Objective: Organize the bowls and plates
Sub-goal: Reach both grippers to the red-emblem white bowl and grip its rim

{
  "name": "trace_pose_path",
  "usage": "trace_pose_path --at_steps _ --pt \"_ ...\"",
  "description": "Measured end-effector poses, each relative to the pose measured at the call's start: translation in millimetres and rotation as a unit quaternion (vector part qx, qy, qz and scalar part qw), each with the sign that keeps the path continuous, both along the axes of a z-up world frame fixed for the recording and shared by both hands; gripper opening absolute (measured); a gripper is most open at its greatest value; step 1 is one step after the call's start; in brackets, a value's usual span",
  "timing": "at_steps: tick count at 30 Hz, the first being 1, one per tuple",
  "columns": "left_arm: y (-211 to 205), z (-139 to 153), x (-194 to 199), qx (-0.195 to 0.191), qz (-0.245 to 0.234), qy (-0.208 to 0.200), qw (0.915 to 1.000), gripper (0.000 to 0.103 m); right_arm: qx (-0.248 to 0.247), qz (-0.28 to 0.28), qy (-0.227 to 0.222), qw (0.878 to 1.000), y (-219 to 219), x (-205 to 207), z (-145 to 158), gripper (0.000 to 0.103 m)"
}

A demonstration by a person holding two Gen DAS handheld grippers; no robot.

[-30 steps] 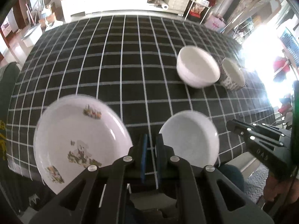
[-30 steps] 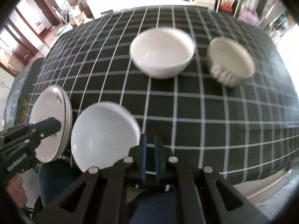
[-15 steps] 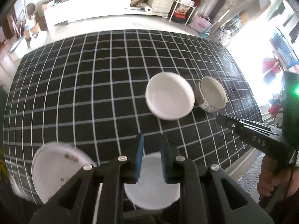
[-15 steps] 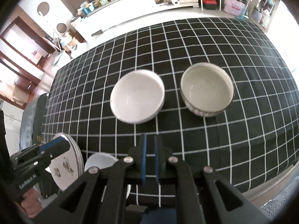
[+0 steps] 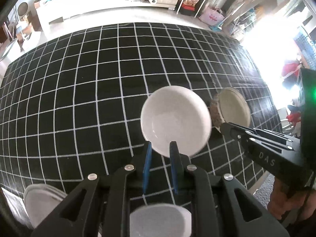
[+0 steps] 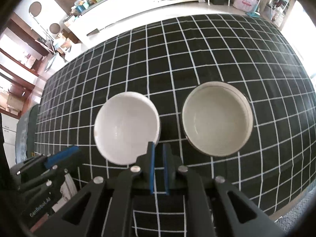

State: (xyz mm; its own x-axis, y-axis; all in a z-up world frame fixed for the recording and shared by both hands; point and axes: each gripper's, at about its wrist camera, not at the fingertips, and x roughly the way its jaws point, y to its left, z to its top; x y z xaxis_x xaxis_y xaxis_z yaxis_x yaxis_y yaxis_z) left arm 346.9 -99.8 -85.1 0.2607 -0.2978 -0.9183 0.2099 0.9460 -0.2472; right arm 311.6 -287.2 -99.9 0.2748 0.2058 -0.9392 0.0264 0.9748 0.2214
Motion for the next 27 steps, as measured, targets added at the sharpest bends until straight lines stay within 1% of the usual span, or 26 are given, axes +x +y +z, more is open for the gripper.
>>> trace_pose_path --at_steps 2,4,7,11,14,17,21,25,27 --pt "0 -4 6 0.0 0.0 0.001 1.0 0.017 -0.007 0.0 0.004 1.0 2 8 -7 0.012" --pt "1 -8 9 0.001 0.001 0.005 1.0 0.02 -0.006 0.0 0.008 1.0 2 11 -11 0.012" --pt "0 -12 12 0.005 -0.002 0.004 1.0 0.02 -0.005 -0.002 0.011 1.0 2 17 -16 0.013" --pt "-4 -16 16 0.003 -0.009 0.005 0.9999 0.02 0.006 0.001 0.01 1.0 5 20 -15 0.017" --pt "-7 -21 21 0.006 -0.012 0.005 0.9999 0.02 0.003 0.005 0.014 1.0 6 24 -19 0.019" --pt "-10 -21 27 0.01 -0.017 -0.003 0.9998 0.02 -0.002 0.011 0.021 1.0 8 28 -26 0.019" --pt "-14 -23 29 0.015 -0.02 -0.004 0.9997 0.02 -0.001 0.006 0.028 1.0 4 30 -35 0.021" --pt "-16 -21 29 0.019 -0.024 -0.01 0.9995 0.02 0.001 0.006 0.027 1.0 0 27 -36 0.022" --pt "-18 -19 28 0.032 -0.026 -0.018 0.999 0.02 -0.003 0.005 0.026 1.0 3 27 -34 0.022"
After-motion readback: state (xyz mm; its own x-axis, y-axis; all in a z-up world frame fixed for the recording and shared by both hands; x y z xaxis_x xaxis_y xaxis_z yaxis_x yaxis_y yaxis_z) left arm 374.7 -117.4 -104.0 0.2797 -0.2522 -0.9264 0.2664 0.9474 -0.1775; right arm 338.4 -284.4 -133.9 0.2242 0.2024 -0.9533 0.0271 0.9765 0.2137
